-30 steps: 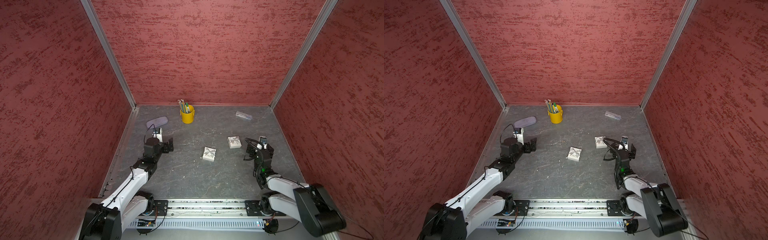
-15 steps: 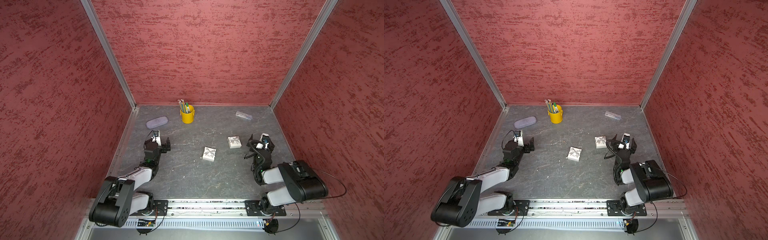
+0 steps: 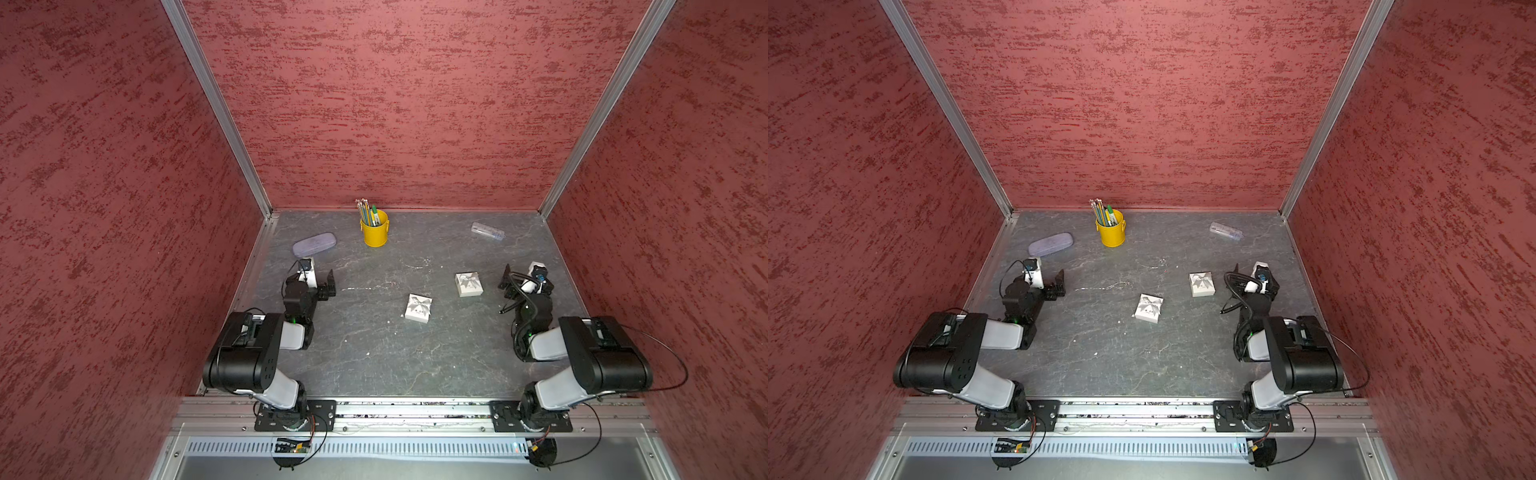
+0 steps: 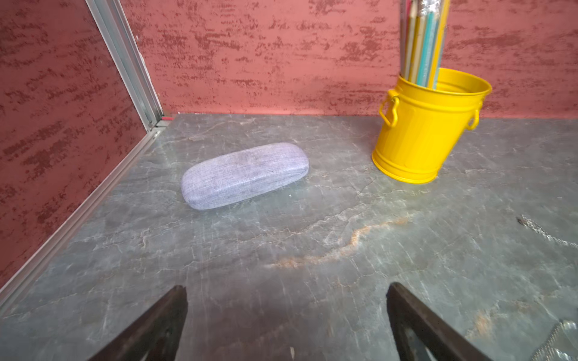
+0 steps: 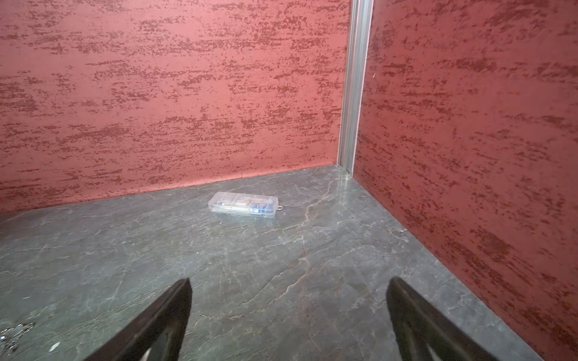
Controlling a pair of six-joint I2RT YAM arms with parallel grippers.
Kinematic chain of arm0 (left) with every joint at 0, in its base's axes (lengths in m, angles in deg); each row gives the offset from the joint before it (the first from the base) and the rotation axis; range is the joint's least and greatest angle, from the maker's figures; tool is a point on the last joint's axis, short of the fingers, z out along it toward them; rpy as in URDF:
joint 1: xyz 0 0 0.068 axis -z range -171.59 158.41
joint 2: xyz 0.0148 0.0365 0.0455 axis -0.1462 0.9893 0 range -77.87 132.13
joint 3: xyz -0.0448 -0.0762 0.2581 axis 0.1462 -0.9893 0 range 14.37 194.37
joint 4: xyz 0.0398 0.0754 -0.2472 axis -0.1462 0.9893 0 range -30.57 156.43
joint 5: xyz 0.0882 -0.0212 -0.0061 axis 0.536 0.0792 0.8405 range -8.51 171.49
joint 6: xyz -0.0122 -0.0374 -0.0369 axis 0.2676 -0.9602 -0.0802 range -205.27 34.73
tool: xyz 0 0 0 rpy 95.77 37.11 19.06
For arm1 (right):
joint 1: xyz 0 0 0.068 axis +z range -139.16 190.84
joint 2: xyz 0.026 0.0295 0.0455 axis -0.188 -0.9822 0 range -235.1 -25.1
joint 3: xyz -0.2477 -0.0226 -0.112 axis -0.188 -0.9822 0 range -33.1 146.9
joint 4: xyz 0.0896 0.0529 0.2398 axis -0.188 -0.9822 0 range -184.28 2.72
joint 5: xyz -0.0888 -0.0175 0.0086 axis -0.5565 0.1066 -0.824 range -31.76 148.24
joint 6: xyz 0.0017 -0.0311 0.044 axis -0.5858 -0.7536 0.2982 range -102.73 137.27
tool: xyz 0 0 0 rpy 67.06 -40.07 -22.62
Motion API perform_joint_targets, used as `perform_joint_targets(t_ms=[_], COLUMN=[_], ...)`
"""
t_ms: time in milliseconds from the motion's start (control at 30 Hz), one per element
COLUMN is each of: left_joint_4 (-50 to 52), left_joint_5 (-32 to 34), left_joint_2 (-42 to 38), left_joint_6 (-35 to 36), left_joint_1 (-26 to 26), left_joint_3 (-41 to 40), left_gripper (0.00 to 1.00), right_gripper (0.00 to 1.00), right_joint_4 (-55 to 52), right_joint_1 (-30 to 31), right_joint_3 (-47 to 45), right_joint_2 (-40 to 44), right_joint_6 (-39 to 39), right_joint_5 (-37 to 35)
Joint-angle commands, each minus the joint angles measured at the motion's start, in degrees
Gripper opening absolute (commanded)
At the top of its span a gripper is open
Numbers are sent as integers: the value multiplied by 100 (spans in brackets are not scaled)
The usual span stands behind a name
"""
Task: Take the necklace out of the lift-off lid jewelry box
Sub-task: Reset both arms
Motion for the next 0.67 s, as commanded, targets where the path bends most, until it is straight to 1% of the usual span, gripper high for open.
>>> perform_joint_targets(t_ms=[0,100,633], left_joint_4=[334,410,400], left_joint_5=[-606,-230,-234], left_joint_2=[-57,-50,-51], left_joint_6=[-297,-170,-177], left_joint_1=[-330,-109,-119], left_joint_3=[200,243,244], left_gripper=[99,100,100], right_gripper=[99,99,99], right_joint_4=[43,74,66], right_joint_1=[-28,-28,-31], right_joint_3=[89,80,97], right_joint_2=[-9,-17,-23], right_joint_6=[90,79,78], right_joint_5=[264,241,271])
